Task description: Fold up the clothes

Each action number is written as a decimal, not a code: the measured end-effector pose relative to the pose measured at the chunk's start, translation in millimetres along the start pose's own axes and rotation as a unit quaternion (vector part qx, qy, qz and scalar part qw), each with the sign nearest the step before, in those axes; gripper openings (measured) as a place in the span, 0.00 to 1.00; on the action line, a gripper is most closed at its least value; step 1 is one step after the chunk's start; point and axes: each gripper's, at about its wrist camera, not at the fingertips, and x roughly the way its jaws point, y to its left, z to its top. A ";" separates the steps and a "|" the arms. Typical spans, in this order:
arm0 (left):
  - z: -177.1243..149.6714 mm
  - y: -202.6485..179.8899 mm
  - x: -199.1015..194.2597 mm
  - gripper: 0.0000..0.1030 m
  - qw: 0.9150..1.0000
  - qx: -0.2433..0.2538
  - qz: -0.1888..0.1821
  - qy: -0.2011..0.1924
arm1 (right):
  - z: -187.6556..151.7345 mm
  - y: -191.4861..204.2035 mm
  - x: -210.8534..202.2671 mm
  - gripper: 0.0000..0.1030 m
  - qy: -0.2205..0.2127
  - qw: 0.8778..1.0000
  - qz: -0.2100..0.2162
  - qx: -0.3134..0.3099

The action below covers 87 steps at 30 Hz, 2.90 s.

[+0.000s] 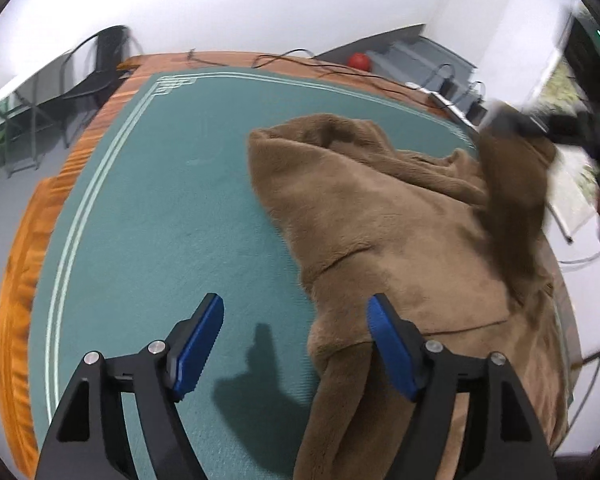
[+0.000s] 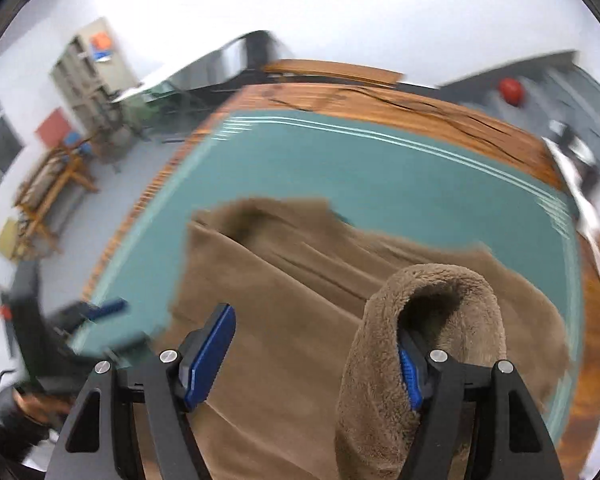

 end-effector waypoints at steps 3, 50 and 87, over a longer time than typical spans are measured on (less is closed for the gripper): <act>0.3 -2.6 3.8 0.76 1.000 0.018 -0.017 -0.003 | 23.0 38.0 23.2 0.71 0.013 0.999 0.015 -0.032; -3.6 -30.4 31.1 0.79 0.998 0.019 0.038 0.050 | -103.8 -119.0 -82.0 0.22 -0.109 0.960 -0.146 0.212; -13.7 -33.6 35.4 0.80 0.996 0.011 0.061 0.056 | -194.6 -174.1 -16.1 0.65 0.021 0.968 -0.087 0.234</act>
